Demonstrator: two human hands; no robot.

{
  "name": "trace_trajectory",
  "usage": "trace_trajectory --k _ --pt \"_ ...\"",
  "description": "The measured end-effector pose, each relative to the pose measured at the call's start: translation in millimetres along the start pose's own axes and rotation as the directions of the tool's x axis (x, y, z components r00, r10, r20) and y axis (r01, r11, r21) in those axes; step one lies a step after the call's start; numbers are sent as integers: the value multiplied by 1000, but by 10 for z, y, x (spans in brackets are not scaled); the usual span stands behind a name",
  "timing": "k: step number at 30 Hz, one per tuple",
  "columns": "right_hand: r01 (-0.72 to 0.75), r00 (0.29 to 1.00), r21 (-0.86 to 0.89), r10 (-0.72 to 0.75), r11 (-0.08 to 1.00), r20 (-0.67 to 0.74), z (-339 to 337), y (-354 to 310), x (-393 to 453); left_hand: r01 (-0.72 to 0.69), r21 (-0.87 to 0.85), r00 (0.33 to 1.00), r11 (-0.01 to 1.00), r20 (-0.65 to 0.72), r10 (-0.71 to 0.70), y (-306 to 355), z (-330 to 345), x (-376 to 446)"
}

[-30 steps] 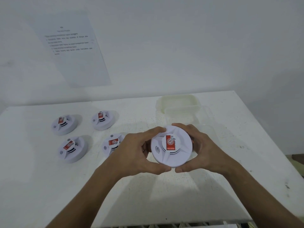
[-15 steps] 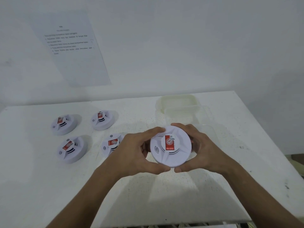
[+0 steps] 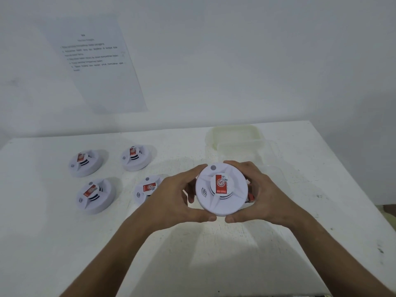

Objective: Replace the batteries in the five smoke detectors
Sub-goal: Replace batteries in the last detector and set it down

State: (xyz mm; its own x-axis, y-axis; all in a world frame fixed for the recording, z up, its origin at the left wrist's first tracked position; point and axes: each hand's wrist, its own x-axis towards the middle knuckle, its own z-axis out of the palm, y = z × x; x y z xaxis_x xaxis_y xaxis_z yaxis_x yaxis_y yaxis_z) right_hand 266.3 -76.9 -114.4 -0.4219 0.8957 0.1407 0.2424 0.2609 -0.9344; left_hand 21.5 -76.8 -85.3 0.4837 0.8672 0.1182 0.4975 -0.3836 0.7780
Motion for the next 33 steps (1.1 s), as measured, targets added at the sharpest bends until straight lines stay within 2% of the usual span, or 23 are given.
trace_trajectory --k 20,28,33 --pt "-49 997 39 47 998 55 99 31 124 24 79 999 997 -26 -22 -219 -82 -1" --pt "-51 999 -6 51 999 15 119 35 184 59 1 998 998 17 -59 -290 -127 57" --pt "-42 999 -11 42 999 -5 141 12 223 88 64 996 994 12 -89 -328 -160 80"
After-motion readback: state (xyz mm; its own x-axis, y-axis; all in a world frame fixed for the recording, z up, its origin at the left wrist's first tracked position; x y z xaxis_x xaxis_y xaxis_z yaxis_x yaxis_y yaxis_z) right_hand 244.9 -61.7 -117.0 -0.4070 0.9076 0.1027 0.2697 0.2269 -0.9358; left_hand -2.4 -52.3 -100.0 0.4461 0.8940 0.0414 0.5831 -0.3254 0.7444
